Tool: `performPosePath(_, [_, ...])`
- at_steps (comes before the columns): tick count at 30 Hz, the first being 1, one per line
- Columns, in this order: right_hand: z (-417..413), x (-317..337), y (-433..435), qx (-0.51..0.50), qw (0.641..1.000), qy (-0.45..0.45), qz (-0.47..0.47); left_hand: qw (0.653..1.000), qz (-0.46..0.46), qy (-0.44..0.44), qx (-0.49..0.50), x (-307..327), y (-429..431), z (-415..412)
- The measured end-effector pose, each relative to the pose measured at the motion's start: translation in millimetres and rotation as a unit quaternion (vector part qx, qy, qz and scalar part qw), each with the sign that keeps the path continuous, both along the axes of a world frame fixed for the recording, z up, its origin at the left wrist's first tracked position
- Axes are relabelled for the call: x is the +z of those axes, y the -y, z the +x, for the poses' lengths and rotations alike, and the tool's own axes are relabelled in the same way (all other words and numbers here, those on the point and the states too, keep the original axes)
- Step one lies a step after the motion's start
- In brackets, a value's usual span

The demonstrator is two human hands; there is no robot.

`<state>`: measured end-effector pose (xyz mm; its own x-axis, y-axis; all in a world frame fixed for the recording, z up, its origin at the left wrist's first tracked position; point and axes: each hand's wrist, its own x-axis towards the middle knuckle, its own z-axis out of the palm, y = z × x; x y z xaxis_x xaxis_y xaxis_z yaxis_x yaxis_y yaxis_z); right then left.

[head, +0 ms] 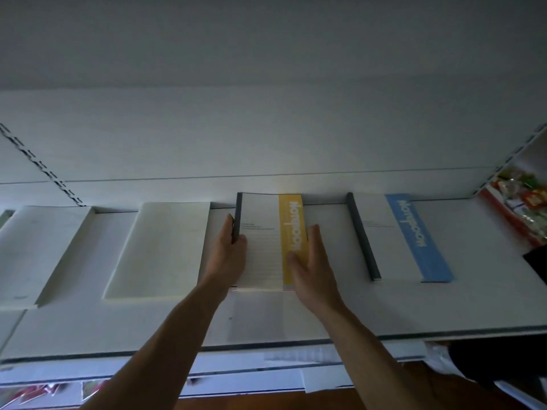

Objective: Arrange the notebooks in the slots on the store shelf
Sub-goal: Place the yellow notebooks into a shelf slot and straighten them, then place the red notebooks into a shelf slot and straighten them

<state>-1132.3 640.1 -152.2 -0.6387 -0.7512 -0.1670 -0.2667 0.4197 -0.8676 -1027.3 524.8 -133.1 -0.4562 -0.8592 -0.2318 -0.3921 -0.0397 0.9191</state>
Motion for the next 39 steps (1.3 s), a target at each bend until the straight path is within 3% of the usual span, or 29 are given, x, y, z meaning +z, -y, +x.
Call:
performPosePath(6, [-8,0,-8,-0.006,0.996,0.072,-0.056,0.989,0.084,-0.118,-0.002,-6,1,6])
performPosePath(10, [2,1,-3,0.030,0.998,0.036,-0.044,0.983,0.108,-0.152,0.001,-8,-3,6])
performPosePath(17, [3,6,-3,0.001,0.993,0.099,-0.066,0.976,0.122,-0.170,-0.065,-3,1,12])
performPosePath(26, [2,11,-4,-0.012,0.993,0.100,-0.066,0.981,0.137,-0.138,-0.016,-2,-1,11])
performPosePath(29, [-7,20,-5,-0.016,0.998,0.013,-0.051,0.992,0.062,-0.105,0.035,6,-6,21])
performPosePath(31, [-13,27,-3,-0.032,0.990,-0.125,-0.056,0.996,-0.018,-0.075,0.037,16,-11,38])
performPosePath(34, [-11,33,15,0.037,0.948,-0.316,-0.021,0.992,-0.126,0.016,0.000,29,-8,77])
performPosePath(39, [52,54,67,0.162,0.918,-0.361,0.015,0.928,-0.250,0.271,-0.045,54,2,171])
